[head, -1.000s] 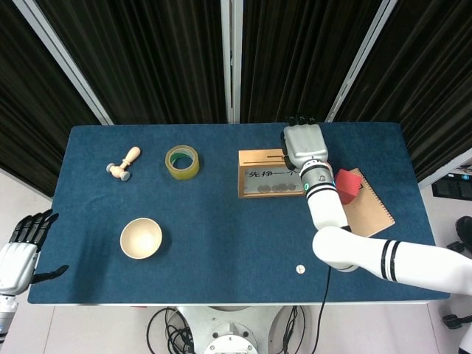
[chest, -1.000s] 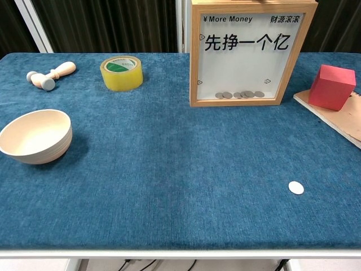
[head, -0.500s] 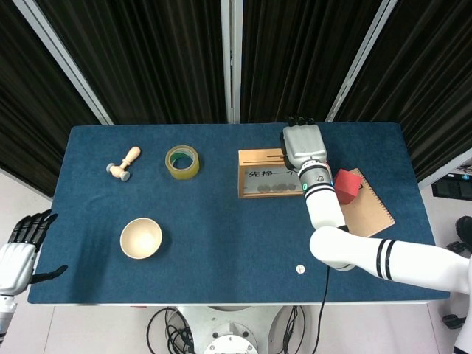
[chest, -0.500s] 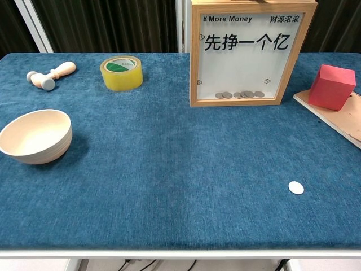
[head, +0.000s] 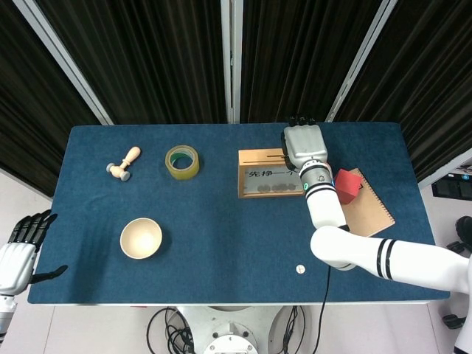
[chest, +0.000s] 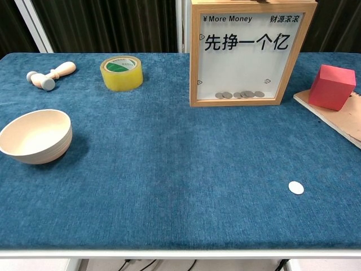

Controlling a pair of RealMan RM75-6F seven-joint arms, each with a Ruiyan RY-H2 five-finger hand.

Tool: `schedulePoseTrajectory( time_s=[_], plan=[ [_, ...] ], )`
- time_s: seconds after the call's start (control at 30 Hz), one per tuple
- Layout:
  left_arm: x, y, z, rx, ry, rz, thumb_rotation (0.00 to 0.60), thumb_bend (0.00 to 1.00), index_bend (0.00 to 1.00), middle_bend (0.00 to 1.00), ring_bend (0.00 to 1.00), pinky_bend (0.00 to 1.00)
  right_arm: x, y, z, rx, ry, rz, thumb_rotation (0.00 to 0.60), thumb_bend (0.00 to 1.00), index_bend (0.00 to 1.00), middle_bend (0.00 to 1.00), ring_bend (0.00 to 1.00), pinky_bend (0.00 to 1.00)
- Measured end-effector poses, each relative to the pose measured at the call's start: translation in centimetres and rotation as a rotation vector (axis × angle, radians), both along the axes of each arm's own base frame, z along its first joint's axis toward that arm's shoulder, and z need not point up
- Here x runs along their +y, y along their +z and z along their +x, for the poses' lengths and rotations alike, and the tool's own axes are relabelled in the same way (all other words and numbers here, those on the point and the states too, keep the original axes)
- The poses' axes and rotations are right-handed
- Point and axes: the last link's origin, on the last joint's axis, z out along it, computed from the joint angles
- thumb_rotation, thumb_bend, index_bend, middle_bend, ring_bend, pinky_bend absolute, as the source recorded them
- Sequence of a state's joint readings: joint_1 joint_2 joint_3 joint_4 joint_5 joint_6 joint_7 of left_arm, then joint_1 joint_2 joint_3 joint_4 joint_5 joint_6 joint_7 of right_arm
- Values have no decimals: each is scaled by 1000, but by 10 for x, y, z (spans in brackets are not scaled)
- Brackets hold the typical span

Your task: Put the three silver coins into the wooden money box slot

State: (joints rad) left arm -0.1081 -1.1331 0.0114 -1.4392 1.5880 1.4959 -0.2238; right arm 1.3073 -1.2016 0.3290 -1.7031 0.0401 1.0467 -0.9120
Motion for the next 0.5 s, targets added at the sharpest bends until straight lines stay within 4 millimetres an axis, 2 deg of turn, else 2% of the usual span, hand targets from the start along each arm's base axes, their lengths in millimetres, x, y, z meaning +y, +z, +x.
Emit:
schedulePoseTrajectory(
  time_s=[0.07,0.13,0.2,0.3,0.4,0.5],
  plan=[
    [0,0,0,0,0,0,600,0,13,0,0,0,0,0,0,-3,2,-2,600,439,735,83,0,0],
    [0,0,0,0,0,-1,600,0,13,0,0,0,-1,0,0,-9,5,-3,600,439,618,74,0,0],
    [0,-1,0,0,1,-2,600,0,13,0,0,0,0,0,0,-11,7,-1,600,438,387,51,0,0],
    [0,-1,-1,0,1,-3,600,0,13,0,0,0,0,1,0,-16,13,0,600,415,124,16,0,0],
    [0,-1,-1,0,2,-3,600,0,13,0,0,0,0,2,-1,-26,19,3,600,390,3,1,0,0],
    [0,-1,0,1,0,-2,600,0,13,0,0,0,1,4,-2,-31,22,4,600,390,0,0,0,0]
  ],
)
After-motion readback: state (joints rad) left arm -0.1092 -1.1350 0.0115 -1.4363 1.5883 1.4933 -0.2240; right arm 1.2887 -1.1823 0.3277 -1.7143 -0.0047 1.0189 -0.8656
